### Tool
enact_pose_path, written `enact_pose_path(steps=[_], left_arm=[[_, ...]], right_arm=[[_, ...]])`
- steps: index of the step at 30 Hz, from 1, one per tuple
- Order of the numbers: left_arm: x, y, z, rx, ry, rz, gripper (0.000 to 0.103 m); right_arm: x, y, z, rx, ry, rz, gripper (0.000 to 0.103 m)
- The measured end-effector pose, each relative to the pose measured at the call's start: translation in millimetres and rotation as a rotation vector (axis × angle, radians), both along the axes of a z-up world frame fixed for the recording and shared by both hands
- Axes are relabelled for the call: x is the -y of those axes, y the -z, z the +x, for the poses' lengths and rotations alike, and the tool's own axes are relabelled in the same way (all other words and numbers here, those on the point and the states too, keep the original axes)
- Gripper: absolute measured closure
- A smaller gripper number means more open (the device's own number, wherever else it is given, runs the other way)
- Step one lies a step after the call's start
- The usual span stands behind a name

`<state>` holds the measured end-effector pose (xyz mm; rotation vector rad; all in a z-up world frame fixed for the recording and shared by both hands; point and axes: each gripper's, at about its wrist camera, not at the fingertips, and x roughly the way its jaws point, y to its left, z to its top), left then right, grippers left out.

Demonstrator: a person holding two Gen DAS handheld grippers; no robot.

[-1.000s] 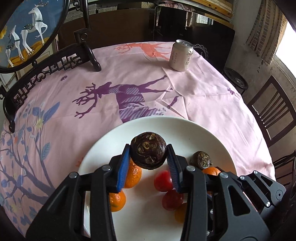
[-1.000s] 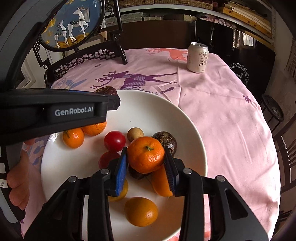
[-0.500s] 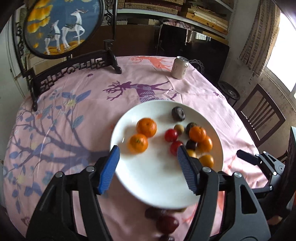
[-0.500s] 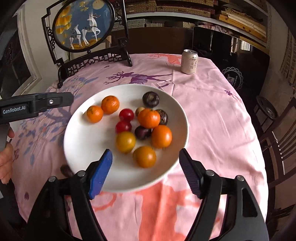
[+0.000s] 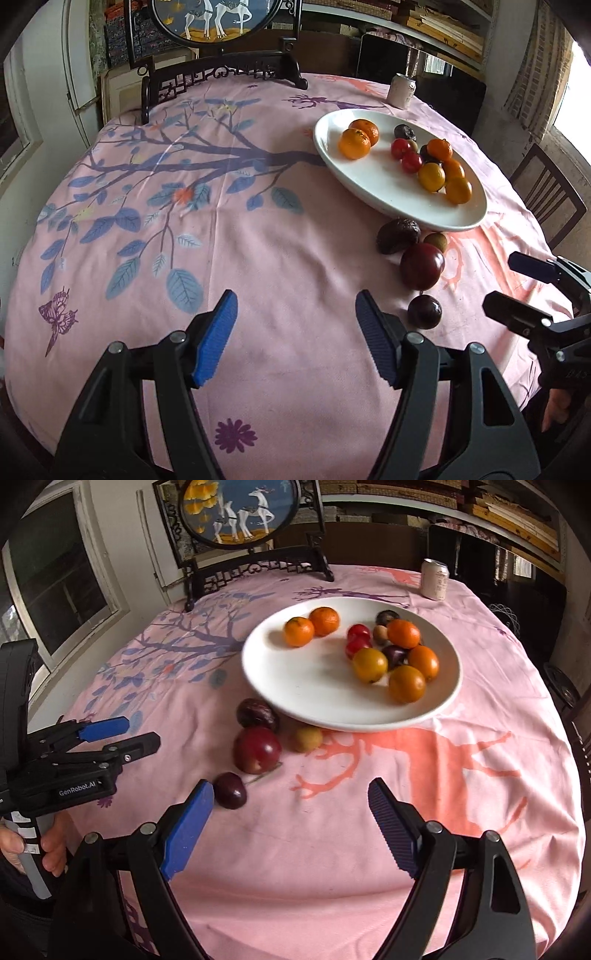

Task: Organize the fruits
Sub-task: 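Grasp a red plum with the right tool while the left grasps a dark cherry, then carry the plum and cherry onto the white plate and open both tools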

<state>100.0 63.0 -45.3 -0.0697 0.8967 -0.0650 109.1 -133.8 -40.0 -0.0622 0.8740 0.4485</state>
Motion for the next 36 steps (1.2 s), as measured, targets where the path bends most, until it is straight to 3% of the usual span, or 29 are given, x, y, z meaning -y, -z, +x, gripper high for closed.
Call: enact_pose_path(steps=[2,5,11,14,18,23,29,33,36], left_arm=[[-5,-1,-5,0.006,-0.006,-0.01,0.035],[-14,-1,-11,0.011,-0.013,-0.025,0.035],[-22,1,-18,0.003,-0.005,-0.058,0.035],[-13,0,-21,0.005,0.033,-0.055,0.035],[11,2,-22,-0.01,0.117,-0.055,0.034],[56,11,-15,-0.05,0.243,-0.063,0.033],[115,18,-2,-0.086,0.354,-0.034,0.033],[150,16,8,-0.104,0.431,-0.079,0.033],[178,19,16,-0.104,0.458,-0.051,0.033]], right_arm=[[-14,2,4,0.004,-0.021,0.001,0.023],[-29,11,17,-0.021,-0.04,-0.017,0.043],[-43,30,44,-0.076,-0.019,-0.035,0.049],[-45,41,52,-0.102,-0.007,-0.037,0.063],[-26,21,37,-0.068,0.015,0.009,0.064],[25,-6,11,0.024,0.139,-0.009,0.064],[85,4,-6,0.001,0.232,0.03,0.064],[115,14,-11,-0.022,0.268,0.084,0.064],[133,16,-14,-0.015,0.285,0.109,0.064]])
